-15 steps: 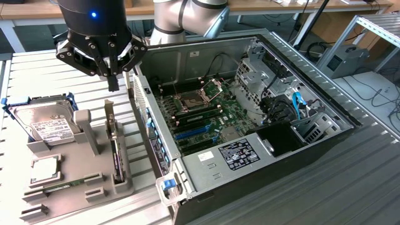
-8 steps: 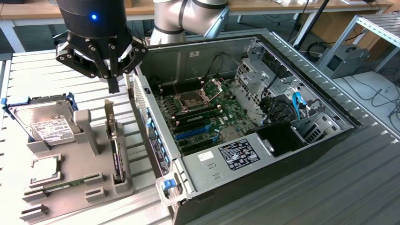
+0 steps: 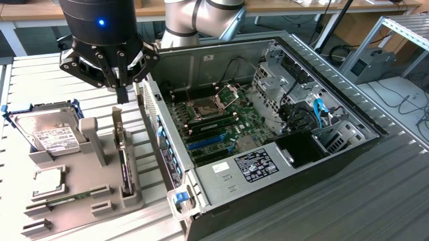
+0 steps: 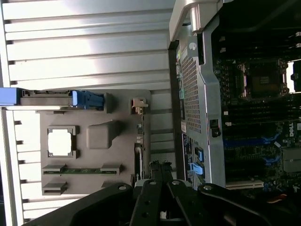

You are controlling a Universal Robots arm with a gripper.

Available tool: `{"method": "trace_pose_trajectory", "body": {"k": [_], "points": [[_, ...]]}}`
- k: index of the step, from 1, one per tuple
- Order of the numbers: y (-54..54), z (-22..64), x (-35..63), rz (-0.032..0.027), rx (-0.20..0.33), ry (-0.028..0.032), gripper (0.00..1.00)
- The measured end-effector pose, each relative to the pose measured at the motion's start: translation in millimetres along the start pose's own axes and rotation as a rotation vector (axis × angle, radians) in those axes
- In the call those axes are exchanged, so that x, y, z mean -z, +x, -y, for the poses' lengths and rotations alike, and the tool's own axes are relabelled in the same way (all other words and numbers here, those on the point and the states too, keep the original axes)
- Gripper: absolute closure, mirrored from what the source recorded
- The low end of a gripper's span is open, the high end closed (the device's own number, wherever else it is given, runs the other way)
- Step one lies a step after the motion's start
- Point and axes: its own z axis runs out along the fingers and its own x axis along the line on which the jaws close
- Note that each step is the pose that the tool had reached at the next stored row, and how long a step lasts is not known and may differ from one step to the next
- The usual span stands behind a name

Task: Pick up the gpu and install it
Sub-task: 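Reach for the gpu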

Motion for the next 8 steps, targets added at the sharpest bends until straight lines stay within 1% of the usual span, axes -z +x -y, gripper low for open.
{"method": "trace_pose_trajectory", "body": {"k": [8], "points": [[-0.2,8.0,0.3,0.0,0.0,0.0,0.89]]}}
